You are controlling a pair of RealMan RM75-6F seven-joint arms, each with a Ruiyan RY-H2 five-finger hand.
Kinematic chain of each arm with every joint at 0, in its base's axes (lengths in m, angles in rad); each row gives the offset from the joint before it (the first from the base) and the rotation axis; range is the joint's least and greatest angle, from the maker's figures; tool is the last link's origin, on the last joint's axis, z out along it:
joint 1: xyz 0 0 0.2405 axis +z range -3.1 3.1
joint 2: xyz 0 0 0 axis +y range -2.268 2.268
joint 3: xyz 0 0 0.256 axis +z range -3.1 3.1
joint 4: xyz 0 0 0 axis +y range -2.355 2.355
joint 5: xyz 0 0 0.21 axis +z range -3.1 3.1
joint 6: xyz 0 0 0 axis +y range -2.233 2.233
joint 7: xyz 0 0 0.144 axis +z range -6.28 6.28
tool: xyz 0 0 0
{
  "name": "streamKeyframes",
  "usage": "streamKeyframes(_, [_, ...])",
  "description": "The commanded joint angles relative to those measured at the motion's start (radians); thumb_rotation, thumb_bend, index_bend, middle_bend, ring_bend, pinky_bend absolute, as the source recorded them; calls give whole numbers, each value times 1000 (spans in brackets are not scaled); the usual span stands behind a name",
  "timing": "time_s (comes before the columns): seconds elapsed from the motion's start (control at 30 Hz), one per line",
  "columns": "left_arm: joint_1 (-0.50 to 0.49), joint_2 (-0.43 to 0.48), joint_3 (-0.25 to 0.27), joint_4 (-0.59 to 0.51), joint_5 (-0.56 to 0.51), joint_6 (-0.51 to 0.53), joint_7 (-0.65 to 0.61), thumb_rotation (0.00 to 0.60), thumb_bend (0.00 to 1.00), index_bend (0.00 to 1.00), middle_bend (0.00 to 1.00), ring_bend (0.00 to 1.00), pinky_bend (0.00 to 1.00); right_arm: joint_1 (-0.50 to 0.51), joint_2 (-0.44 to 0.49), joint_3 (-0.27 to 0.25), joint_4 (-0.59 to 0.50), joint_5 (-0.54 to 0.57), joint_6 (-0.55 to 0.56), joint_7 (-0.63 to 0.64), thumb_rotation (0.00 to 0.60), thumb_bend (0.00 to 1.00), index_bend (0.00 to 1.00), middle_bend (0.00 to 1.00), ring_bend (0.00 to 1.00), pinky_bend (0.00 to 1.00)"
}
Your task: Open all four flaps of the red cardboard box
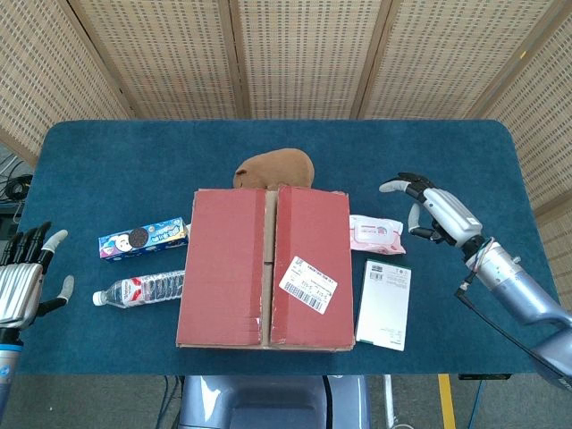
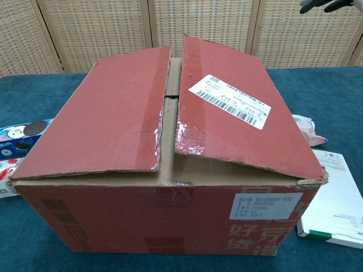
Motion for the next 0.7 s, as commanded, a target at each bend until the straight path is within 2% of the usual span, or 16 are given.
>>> streamKeyframes(0.03, [0,0,1,-1,-1,0,0,494,465,114,0,0,0,22,-12,2,9,13,-23,9,600,1000,217,197,0,0])
streamKeyframes(0.4, [5,4,5,0,-20,0,3,496,465,114,0,0,0,161,-95,16,81,69,-169,-2,600,1000,217,199,0,0])
streamKeyframes(0.7, [11,6,10,12,-28,2,-11,496,465,114,0,0,0,224,-138,14,115,105,-235,-28,600,1000,217,225,0,0])
